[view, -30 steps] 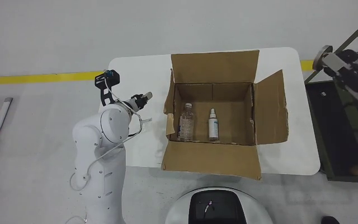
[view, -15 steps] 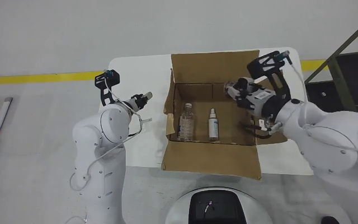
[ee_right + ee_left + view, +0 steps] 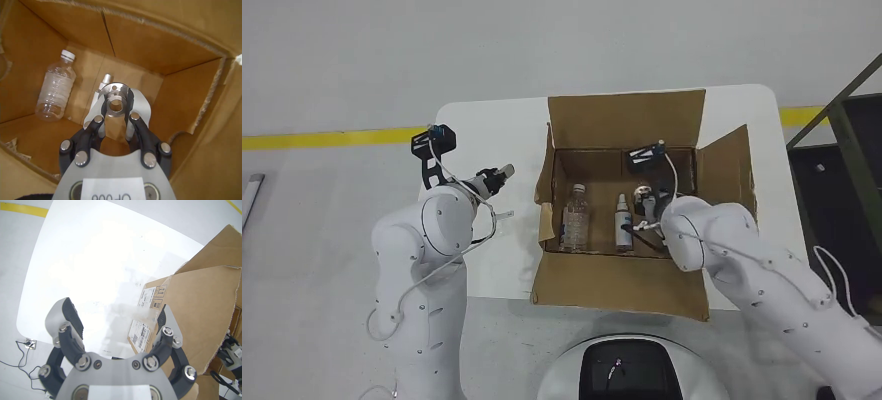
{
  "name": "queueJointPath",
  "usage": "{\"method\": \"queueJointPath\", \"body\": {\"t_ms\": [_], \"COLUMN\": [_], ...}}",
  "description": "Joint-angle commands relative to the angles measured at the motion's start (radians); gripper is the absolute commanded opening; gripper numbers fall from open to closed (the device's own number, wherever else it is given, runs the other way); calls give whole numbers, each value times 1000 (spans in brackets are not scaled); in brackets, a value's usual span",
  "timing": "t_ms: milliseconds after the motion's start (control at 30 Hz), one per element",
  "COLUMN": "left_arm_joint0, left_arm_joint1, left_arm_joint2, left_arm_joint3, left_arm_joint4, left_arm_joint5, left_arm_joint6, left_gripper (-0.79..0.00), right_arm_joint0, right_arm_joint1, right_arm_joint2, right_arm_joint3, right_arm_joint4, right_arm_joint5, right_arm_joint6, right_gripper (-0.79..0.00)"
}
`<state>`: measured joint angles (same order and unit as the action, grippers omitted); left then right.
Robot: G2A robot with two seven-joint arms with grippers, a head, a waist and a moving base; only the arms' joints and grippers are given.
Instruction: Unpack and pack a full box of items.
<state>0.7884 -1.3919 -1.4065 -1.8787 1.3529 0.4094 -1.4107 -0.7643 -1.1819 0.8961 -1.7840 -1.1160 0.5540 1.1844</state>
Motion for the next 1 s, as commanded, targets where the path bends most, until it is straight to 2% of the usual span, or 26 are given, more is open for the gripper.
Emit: {"method": "queueJointPath", "body": {"t_ms": [0, 567, 600, 633, 667, 700, 967], "left_arm_joint0": [0, 0, 0, 0, 0, 0, 0], "left_arm_joint1": [0, 0, 0, 0, 0, 0, 0], "left_arm_joint2": [0, 0, 0, 0, 0, 0, 0], "left_arm_joint3": [0, 0, 0, 0, 0, 0, 0], "left_arm_joint4": [0, 0, 0, 0, 0, 0, 0], "left_arm_joint5": [0, 0, 0, 0, 0, 0, 0], "left_arm_joint6": [0, 0, 0, 0, 0, 0, 0], "left_gripper": [0, 0, 0, 0, 0, 0, 0], "right_arm_joint0": [-1, 20, 22, 24, 26, 27, 27], "right_arm_joint1": [-5, -57, -60, -62, -65, -67, -76], "right_arm_joint2": [-11, -70, -70, -71, -71, -71, -46], "right_arm_joint3": [35, 201, 207, 213, 219, 223, 216], "right_arm_joint4": [-7, -1, 0, 2, 1, 2, -4], "right_arm_joint5": [-2, -42, -44, -48, -50, -53, -73], "right_arm_joint6": [3, -21, -22, -23, -23, -21, -13], "right_gripper": [-785, -785, -770, -699, -585, -508, -403]}}
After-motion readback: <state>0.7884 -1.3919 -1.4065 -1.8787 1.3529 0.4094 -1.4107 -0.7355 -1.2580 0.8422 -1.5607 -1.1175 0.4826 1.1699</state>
